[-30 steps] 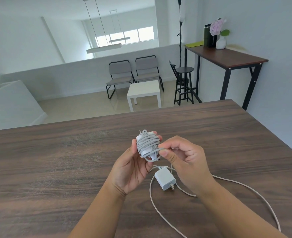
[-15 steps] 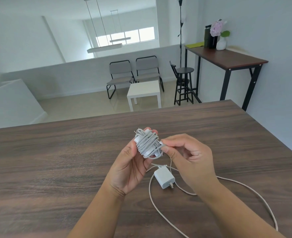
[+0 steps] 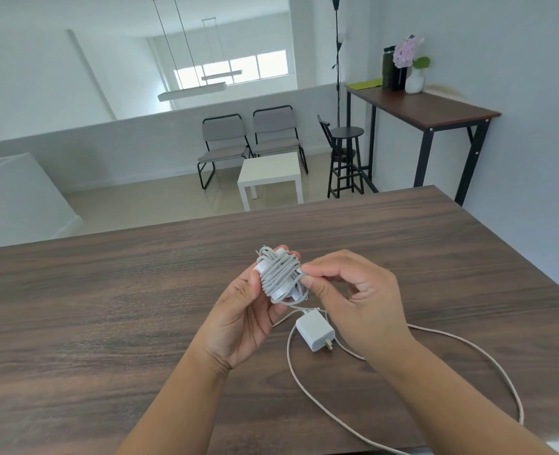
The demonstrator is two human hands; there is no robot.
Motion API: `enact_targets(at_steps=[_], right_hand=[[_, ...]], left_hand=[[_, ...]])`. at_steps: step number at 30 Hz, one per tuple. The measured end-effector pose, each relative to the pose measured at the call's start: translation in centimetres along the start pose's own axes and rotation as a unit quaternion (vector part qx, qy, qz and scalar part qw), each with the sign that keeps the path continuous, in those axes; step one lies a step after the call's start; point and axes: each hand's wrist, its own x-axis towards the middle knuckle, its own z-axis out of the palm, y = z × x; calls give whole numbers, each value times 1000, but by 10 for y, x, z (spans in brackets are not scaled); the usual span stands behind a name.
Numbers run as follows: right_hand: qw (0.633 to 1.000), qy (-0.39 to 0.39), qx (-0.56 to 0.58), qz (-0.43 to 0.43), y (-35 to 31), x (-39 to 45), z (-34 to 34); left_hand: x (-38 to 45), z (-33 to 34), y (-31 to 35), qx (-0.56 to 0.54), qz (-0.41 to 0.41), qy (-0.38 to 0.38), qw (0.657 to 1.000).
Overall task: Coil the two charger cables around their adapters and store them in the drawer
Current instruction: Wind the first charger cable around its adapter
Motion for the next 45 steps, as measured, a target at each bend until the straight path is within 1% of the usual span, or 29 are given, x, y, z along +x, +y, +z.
enact_targets(at_steps=[3, 5, 6, 8, 10, 14, 17, 21, 24, 26, 29, 33, 36, 39, 42, 45], right_hand=[[998, -15, 37, 50, -2, -1, 1], [989, -44, 84, 109, -3, 2, -1], [979, -58, 126, 149, -5, 3, -3], [946, -75, 221, 226, -7, 6, -6], [923, -81, 263, 269, -9, 8, -10], [914, -97, 262, 294, -11, 10, -14], [900, -117, 268, 323, -7, 10, -17], [890, -123, 253, 360, -5, 11, -21], [889, -110, 257, 361, -4, 11, -25], [899, -106, 252, 341, -5, 10, -27], [925, -110, 191, 311, -4, 11, -30], [936, -116, 142, 300, -3, 13, -32], [936, -106, 132, 309, -3, 14, -33], [920, -96, 157, 346, -1, 14, -35], [909, -120, 182, 355, 0, 14, -36], [908, -144, 192, 342, 1, 14, -37]], left_hand=[[-3, -1, 1, -1, -3, -3, 1000], [-5, -2, 2, 15, -5, -3, 1000], [-5, -2, 2, 21, -6, 0, 1000], [-6, -2, 2, 22, -11, 2, 1000], [-6, -2, 0, 33, -15, 3, 999], [-6, -2, -4, 49, -16, 6, 999], [-7, -3, -8, 54, -21, 8, 998], [-8, -3, -16, 31, -21, 12, 999], [-7, -2, -23, 7, -14, 25, 1000], [-6, -2, -26, -10, -6, 35, 999], [-5, -2, -26, -9, -13, 40, 999], [-4, -2, -24, 11, -25, 26, 999], [-4, -2, -23, 15, -33, 27, 999], [-5, -1, -26, 17, -39, 20, 999], [-5, 0, -25, 26, -46, 18, 998], [-6, 0, -23, 44, -57, 9, 997]])
